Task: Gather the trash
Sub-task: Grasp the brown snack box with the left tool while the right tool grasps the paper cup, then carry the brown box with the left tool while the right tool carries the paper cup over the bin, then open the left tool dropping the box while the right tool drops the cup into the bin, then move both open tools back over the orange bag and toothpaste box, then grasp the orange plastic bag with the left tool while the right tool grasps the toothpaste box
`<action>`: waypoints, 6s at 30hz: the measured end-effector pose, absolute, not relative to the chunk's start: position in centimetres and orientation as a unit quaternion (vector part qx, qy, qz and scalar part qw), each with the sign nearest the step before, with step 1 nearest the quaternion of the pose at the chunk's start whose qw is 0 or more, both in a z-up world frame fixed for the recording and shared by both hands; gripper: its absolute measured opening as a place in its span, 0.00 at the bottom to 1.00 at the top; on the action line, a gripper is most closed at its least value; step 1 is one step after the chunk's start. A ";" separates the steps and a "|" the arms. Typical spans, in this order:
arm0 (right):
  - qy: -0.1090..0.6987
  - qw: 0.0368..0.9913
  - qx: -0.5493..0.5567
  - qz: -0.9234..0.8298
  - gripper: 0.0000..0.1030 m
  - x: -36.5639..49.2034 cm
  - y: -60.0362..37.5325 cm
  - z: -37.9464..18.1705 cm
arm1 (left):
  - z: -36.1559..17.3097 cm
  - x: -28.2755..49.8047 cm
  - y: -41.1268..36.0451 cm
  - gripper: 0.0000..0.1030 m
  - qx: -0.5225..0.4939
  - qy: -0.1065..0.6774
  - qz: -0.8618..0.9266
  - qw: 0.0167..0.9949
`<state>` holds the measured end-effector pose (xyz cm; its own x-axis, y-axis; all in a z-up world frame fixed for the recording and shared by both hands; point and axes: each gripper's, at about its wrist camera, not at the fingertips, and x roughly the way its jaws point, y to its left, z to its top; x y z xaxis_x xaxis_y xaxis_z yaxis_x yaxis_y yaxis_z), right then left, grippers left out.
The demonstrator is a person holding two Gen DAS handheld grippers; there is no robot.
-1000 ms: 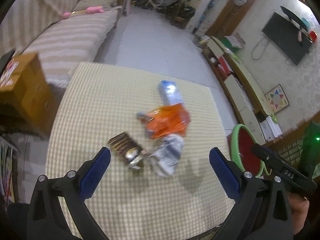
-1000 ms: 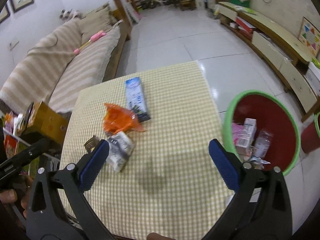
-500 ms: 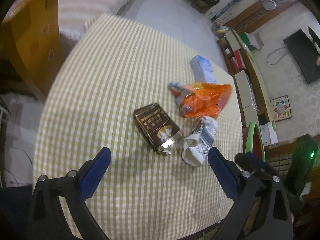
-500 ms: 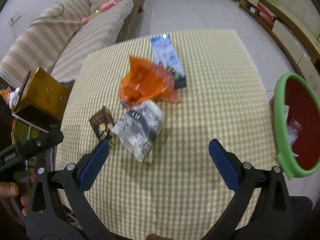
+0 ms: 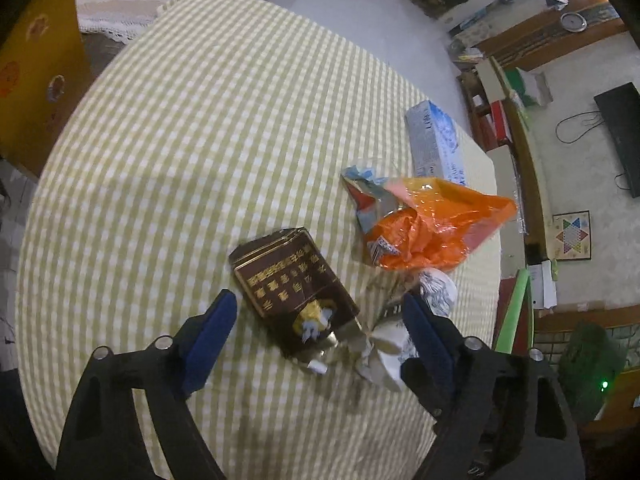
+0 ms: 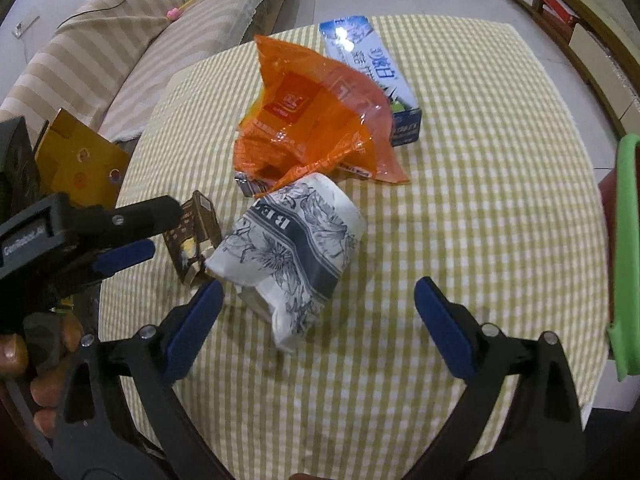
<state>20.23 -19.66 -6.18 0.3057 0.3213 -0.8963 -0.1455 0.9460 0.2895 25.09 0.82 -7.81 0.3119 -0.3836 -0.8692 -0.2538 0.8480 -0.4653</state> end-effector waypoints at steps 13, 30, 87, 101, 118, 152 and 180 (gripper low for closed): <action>0.576 0.799 0.087 0.151 0.65 22.7 -18.0 -7.8 | -10.2 28.0 -1.1 0.53 -0.250 0.606 -0.007 0.755; 0.558 0.809 0.088 0.162 0.27 21.2 -19.8 -4.7 | -7.9 25.2 1.1 0.47 -0.225 0.585 -0.033 0.778; 0.425 0.881 0.204 -0.035 0.27 11.8 -51.9 5.7 | 8.5 22.5 -28.5 0.47 -0.038 0.494 -0.281 0.822; 0.446 0.863 0.228 -0.065 0.27 12.8 -56.6 2.0 | 5.4 24.8 -36.9 0.47 -0.014 0.516 -0.323 0.793; 0.465 0.853 0.222 -0.079 0.64 13.8 -56.9 0.6 | 4.3 25.7 -38.5 0.87 -0.010 0.519 -0.319 0.793; 0.460 0.880 0.112 0.051 0.93 18.3 -35.6 6.2 | 6.4 22.4 -8.7 0.92 -0.122 0.494 -0.137 0.850; 0.508 0.854 0.070 0.086 0.93 27.5 -28.7 0.6 | -5.9 30.3 -5.1 0.92 -0.114 0.557 -0.117 0.814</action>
<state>27.45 -28.67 0.62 0.4692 0.2173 -0.8560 -0.0751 0.9756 0.2065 30.28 -5.09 -5.93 0.3528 -0.3181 -0.8800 0.0634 0.9464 -0.3167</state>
